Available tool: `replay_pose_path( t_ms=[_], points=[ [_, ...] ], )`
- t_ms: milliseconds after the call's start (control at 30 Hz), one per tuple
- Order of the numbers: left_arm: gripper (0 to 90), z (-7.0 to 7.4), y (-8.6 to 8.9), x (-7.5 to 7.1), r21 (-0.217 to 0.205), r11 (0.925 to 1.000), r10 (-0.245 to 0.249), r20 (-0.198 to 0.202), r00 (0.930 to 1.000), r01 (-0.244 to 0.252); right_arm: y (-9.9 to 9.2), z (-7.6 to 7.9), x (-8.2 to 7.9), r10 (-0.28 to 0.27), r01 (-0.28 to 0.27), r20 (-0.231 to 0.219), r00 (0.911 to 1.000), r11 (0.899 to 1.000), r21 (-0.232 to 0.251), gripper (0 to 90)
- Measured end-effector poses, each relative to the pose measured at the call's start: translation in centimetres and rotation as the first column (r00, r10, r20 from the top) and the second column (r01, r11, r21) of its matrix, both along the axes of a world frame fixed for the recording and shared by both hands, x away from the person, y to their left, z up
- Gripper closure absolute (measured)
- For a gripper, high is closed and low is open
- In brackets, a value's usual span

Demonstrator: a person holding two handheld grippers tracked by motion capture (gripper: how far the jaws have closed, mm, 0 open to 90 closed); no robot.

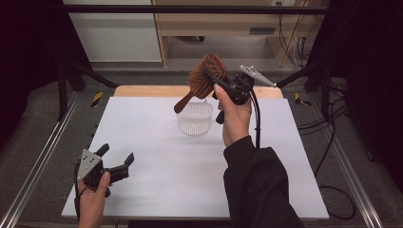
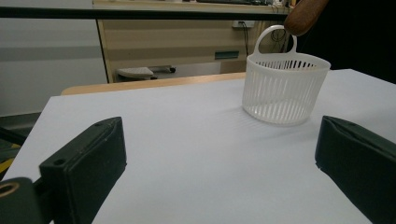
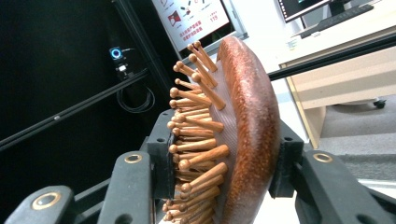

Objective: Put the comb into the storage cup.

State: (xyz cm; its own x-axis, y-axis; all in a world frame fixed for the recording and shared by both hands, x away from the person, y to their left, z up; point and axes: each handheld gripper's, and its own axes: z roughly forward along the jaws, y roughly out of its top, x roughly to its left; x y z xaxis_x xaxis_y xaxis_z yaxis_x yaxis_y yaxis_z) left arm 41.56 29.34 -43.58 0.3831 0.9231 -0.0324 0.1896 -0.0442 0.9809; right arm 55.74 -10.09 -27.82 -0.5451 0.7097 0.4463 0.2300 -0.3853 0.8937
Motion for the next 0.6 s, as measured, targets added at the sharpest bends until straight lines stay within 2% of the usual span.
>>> replay_pose_path(
  t_ms=[267,600],
  points=[
    [2.1,0.0,0.0,0.0,0.007,1.0,-0.004,-0.001,1.0,0.004,-0.4,-0.5,0.7,-0.04,0.04,0.0,0.9992,0.999,-0.021,54.5],
    [2.1,0.0,0.1,0.0,0.006,1.0,0.001,0.005,1.0,-0.001,-0.5,-1.9,1.6,-0.069,0.068,-0.016,0.9975,0.997,-0.04,54.4]
  ],
)
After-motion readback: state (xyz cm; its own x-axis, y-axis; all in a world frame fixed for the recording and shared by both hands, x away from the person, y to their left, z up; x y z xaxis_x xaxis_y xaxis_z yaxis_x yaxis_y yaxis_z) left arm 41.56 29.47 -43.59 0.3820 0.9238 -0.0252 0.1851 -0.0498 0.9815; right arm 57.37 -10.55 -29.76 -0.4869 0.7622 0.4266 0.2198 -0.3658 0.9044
